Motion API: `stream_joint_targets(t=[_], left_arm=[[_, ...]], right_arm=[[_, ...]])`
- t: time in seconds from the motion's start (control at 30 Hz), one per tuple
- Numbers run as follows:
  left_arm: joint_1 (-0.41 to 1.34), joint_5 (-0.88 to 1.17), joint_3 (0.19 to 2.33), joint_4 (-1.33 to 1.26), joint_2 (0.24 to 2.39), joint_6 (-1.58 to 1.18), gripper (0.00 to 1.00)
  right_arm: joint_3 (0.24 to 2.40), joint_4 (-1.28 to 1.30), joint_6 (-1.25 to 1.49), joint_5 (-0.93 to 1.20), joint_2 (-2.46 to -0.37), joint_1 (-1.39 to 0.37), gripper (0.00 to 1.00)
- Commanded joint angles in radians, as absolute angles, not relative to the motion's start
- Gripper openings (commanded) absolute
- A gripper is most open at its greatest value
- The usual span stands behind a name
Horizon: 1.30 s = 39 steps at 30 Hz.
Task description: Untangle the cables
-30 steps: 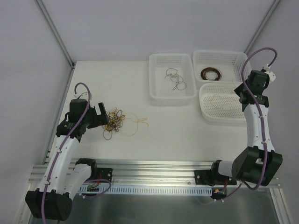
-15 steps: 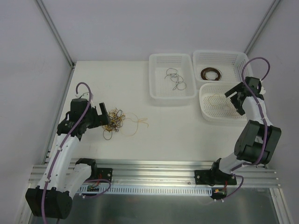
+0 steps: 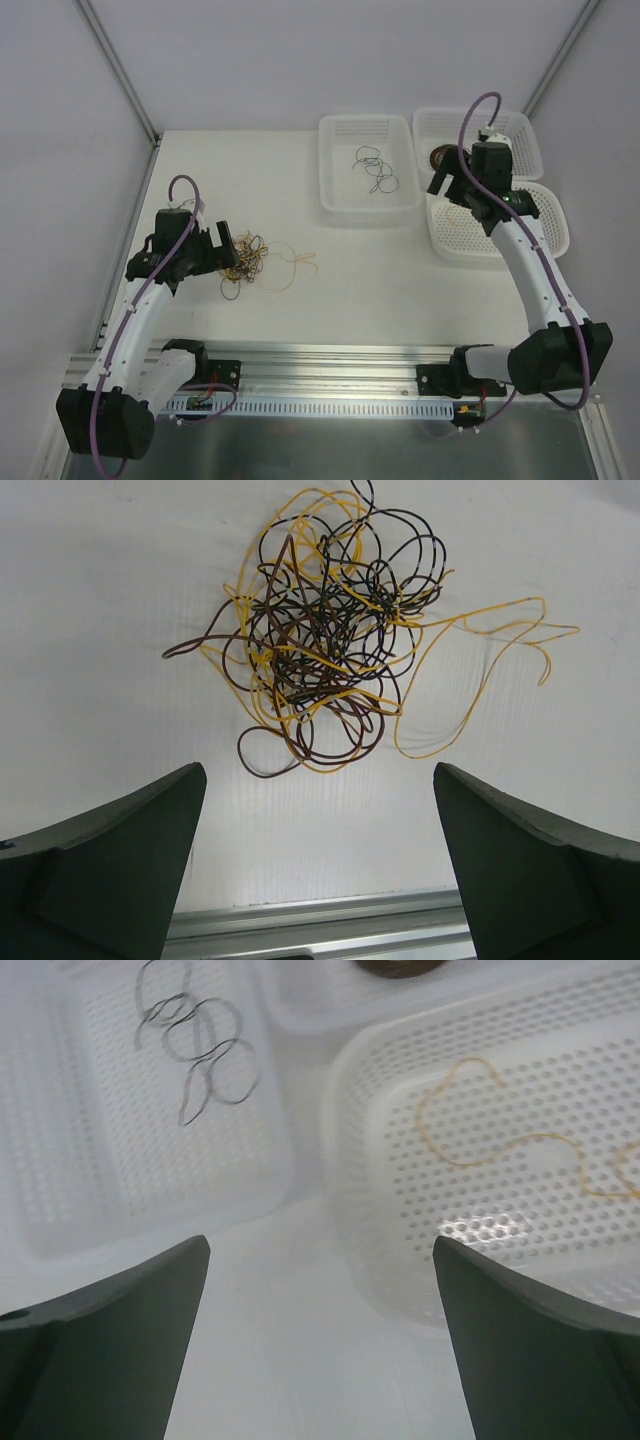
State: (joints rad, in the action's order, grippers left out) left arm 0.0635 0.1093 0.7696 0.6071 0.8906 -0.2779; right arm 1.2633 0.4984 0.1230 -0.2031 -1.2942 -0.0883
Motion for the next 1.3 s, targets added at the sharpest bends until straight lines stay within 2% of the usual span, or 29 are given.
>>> stream_joint_targets(t=[0.0,0.13,0.3,0.47,0.8,1.0,1.27], left_arm=[[0.054,0.156,0.764,0.603,0.913,-0.275,0.99],[0.054,0.163,0.764,0.601,0.936,-0.278,0.99],[0.054,0.163,0.764,0.603,0.962,-0.282,0.99],[0.054,0.176,0.770,0.601,0.997,-0.291,0.93],[0.058,0.213,0.765,0.591,1.032,-0.403,0.80],[0.098,0.135,0.713,0.548,0.962,-0.572,0.65],[0.198,0.006,0.680,0.477,0.963,-0.725,0.53]], right_arm=[[1.290,0.476,0.006,-0.066,-1.295,-0.242,1.00],[1.260,0.390,-0.072,0.116,-1.338,-0.397,0.97],[1.255,0.290,-0.153,0.222,-1.440,-0.589,0.94],[1.270,0.174,-0.150,0.301,-1.609,-0.696,0.91],[1.338,0.006,-0.101,0.315,-1.859,-0.790,0.86],[1.312,-0.060,-0.077,0.279,-1.879,-0.818,0.86],[1.313,-0.110,-0.069,0.304,-1.908,-0.824,0.86]])
